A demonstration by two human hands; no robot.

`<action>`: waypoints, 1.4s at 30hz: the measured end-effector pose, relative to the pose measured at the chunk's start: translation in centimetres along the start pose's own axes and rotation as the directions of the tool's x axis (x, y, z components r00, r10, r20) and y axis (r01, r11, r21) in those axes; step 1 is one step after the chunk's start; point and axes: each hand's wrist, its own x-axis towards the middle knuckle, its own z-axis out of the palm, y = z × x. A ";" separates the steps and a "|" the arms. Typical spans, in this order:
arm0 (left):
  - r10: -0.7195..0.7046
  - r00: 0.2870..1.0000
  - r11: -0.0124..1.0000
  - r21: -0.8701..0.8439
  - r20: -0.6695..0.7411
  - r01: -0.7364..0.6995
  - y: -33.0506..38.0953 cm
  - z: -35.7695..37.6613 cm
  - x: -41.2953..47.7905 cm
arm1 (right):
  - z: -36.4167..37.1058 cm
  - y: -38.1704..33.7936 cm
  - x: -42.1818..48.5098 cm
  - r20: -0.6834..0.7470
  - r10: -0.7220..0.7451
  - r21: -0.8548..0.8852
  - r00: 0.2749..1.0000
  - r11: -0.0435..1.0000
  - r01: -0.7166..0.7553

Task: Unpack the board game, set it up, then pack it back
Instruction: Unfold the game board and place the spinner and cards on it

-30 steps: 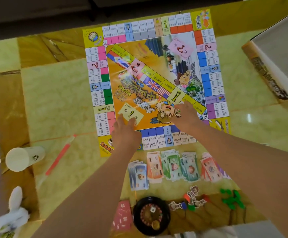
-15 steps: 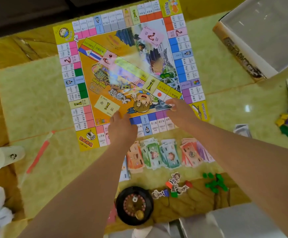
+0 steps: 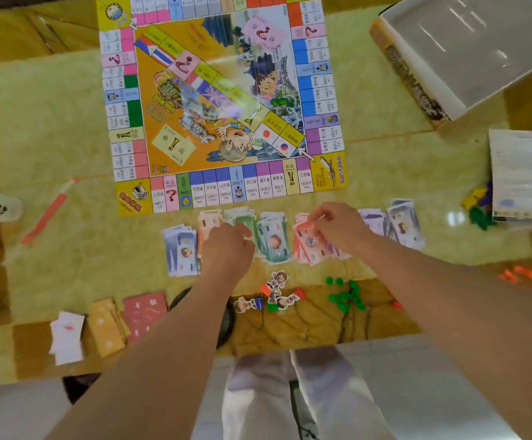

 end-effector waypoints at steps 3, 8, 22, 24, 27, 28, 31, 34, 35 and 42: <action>0.046 0.999 0.994 0.096 0.024 -0.048 -1.2 1.3 -1.6 | 2.3 0.7 -1.1 0.103 -0.027 0.042 0.994 0.999 0.022; 0.114 0.993 0.972 0.211 -0.030 -0.105 -2.9 2.1 -1.1 | 6.1 -0.3 -1.3 0.171 -0.175 -0.057 0.970 0.981 0.187; 0.181 0.983 0.970 0.157 0.032 -0.183 -5.8 2.9 -1.4 | 9.4 -0.3 -2.0 0.107 -0.139 -0.143 0.985 0.978 0.154; 0.197 0.980 0.970 0.142 0.009 -0.196 -6.0 2.3 -1.3 | 9.0 -0.6 -2.2 0.054 -0.129 -0.092 0.990 0.987 0.133; 0.188 0.980 0.979 0.099 -0.070 -0.180 -6.7 1.2 -1.4 | 8.5 -0.9 -2.2 -0.031 -0.061 0.032 0.998 0.998 0.062; 0.154 0.984 0.986 0.078 -0.093 -0.147 -6.9 0.9 -1.5 | 8.4 -0.9 -2.1 -0.040 -0.034 0.061 0.999 0.997 0.036; 0.017 0.991 0.999 0.042 -0.132 -0.011 -8.3 0.1 -1.8 | 8.6 -1.0 -2.4 0.008 0.011 0.072 1.000 0.997 -0.011; -0.068 0.987 0.997 0.026 -0.147 0.073 -9.9 -0.4 -2.0 | 9.4 -1.5 -3.0 0.071 0.010 0.087 0.997 0.996 -0.016; -0.070 0.987 0.997 0.015 -0.144 0.073 -10.8 -0.4 -2.2 | 10.3 -1.8 -3.0 0.085 0.008 0.080 0.996 0.997 -0.014; -0.009 0.994 0.998 0.060 -0.109 0.015 -13.7 -0.7 -2.1 | 13.9 -4.3 -3.3 0.154 -0.055 0.007 0.987 0.999 0.054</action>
